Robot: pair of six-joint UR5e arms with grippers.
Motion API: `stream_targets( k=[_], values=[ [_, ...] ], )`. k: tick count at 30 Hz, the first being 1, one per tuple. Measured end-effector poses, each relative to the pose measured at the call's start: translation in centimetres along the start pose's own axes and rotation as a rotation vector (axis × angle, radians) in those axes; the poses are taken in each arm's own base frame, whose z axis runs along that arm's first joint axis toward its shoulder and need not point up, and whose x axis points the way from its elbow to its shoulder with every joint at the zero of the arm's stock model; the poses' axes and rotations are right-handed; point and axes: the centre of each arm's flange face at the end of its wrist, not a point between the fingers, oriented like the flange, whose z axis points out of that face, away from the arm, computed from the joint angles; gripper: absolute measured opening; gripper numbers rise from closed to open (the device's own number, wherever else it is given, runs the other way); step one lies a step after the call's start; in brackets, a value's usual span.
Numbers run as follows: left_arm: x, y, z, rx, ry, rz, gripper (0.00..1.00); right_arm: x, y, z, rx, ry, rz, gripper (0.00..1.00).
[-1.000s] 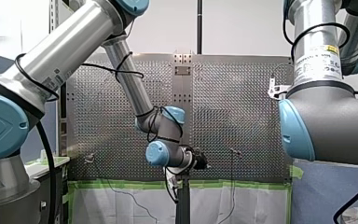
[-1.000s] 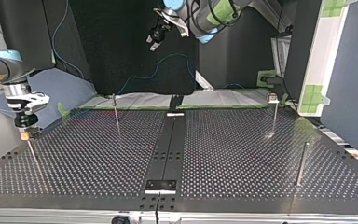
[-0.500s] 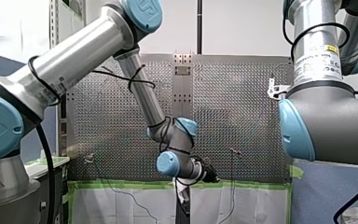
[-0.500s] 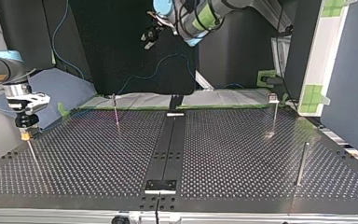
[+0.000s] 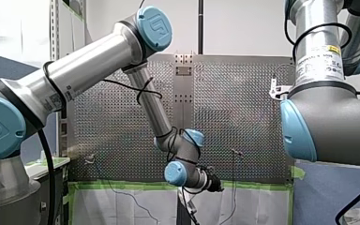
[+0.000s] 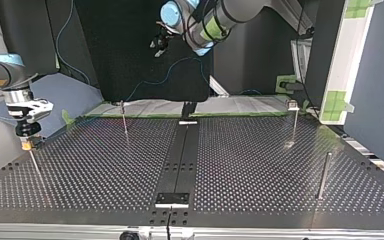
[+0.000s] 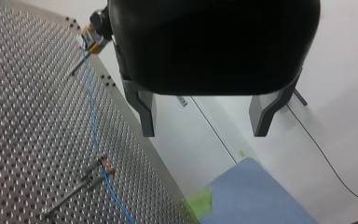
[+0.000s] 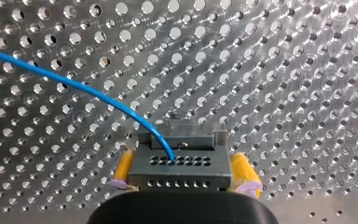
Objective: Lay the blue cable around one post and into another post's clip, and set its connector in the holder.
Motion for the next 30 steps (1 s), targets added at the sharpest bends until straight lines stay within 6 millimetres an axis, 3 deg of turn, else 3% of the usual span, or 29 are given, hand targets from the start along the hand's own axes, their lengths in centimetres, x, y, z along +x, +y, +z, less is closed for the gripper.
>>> stream_targets(
  k=[16, 30],
  values=[
    [1.9, 3.2, 5.7, 0.002, -0.022, -0.163, 1.0, 0.0, -0.2, 0.0, 0.003, -0.001, 0.0, 0.8],
    [3.8, 6.2, 9.1, -0.015, -0.01, -0.267, 1.0, 0.0, -0.2, 0.1, 0.003, 0.001, -0.001, 0.8]
  ],
)
